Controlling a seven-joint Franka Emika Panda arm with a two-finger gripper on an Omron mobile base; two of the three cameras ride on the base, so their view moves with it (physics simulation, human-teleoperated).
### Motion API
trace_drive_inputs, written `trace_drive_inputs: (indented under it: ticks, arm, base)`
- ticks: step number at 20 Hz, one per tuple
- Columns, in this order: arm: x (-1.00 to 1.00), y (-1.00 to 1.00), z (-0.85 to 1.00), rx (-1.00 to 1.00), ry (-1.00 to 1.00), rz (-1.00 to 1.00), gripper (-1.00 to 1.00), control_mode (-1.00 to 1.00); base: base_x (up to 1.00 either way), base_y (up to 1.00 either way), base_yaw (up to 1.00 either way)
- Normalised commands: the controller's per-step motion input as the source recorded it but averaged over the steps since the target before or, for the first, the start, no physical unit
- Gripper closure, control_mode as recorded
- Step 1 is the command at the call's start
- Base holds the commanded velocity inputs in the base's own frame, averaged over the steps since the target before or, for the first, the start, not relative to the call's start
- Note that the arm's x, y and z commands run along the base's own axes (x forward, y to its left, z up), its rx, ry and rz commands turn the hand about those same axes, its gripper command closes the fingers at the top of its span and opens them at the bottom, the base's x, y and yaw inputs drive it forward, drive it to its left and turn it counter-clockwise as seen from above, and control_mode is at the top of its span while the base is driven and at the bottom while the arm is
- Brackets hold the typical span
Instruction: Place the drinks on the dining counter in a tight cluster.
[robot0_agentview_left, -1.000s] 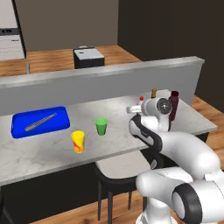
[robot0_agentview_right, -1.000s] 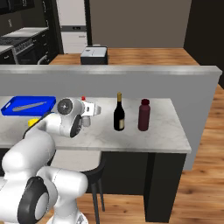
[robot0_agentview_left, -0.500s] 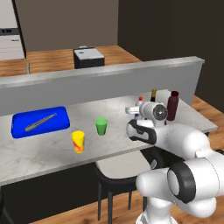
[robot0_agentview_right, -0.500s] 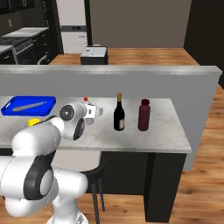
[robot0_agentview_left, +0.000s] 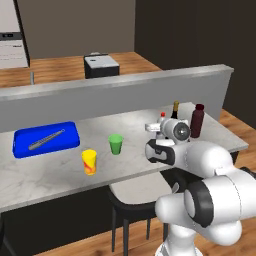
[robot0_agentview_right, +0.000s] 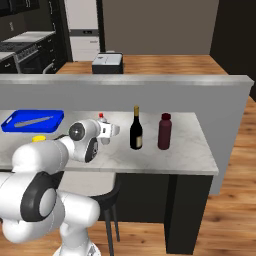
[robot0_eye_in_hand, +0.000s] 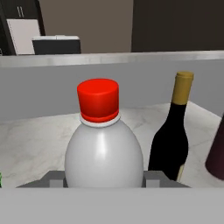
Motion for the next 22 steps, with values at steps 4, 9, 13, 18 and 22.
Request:
trace_drive_inputs:
  ticks: [4, 9, 13, 18, 22]
  arm:
    - [0.0, -0.02, 0.0, 0.0, 0.0, 0.0, 1.0, -1.0]
    - [0.02, -0.02, 0.0, 0.01, 0.0, 0.04, 1.0, -1.0]
    - [0.0, -0.08, -0.06, 0.01, 0.0, 0.03, 1.0, -1.0]
    - [0.0, -0.07, -0.17, 0.02, 0.0, 0.02, 1.0, -1.0]
    - [0.0, -0.16, -0.11, 0.01, 0.0, 0.0, 1.0, -1.0]
  base:
    - [0.0, 0.0, 0.0]
    - [0.0, 0.0, 0.0]
    - [0.0, 0.0, 0.0]
    - [0.0, 0.0, 0.0]
    - [0.0, 0.0, 0.0]
